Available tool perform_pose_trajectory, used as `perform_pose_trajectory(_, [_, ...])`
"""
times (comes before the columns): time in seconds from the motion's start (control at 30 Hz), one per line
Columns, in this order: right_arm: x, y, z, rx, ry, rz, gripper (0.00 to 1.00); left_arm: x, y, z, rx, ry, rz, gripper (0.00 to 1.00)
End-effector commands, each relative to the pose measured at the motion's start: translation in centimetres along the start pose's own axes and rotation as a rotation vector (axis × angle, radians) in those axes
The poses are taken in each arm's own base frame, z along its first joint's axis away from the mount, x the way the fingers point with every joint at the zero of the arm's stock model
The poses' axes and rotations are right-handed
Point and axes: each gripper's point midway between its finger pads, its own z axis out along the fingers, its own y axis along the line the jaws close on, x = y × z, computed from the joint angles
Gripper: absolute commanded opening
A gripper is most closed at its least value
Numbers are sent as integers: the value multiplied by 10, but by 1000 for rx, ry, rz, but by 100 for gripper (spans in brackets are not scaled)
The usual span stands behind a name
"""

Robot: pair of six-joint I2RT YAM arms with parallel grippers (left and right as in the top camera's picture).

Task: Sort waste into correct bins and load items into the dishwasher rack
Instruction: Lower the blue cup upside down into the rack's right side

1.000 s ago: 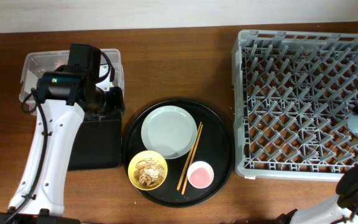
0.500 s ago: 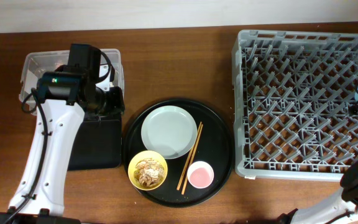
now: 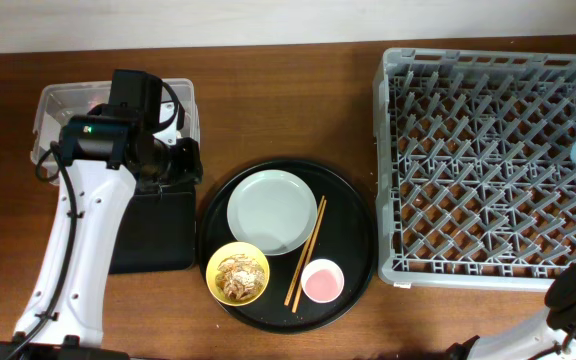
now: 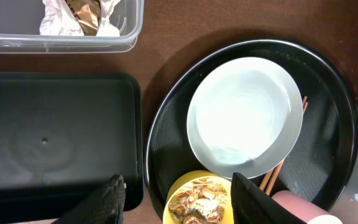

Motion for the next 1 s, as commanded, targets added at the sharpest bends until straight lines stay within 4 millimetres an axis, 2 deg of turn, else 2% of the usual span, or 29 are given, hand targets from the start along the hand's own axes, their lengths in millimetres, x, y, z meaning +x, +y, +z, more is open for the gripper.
perform_pose_trajectory(0.0, [-10, 2, -10, -6, -45, -16, 74, -3, 1, -4, -5, -17, 0, 54])
perform_pose_trajectory(0.2, [-10, -1, -8, 13, -44, -15, 74, -4, 1, -4, -4, -19, 1, 55])
perform_pose_trajectory(0.53, [-8, -4, 9, 20, -14, -11, 74, -5, 1, -4, -3, -23, 1, 56])
perform_pose_trajectory(0.83, [-29, 0, 12, 2, -93, -21, 73, -6, 0, -4, -2, -28, 2, 56])
perform_pose_trajectory(0.97, [-26, -6, 26, 28, -70, -17, 73, -6, 1, -4, -3, -28, 2, 56])
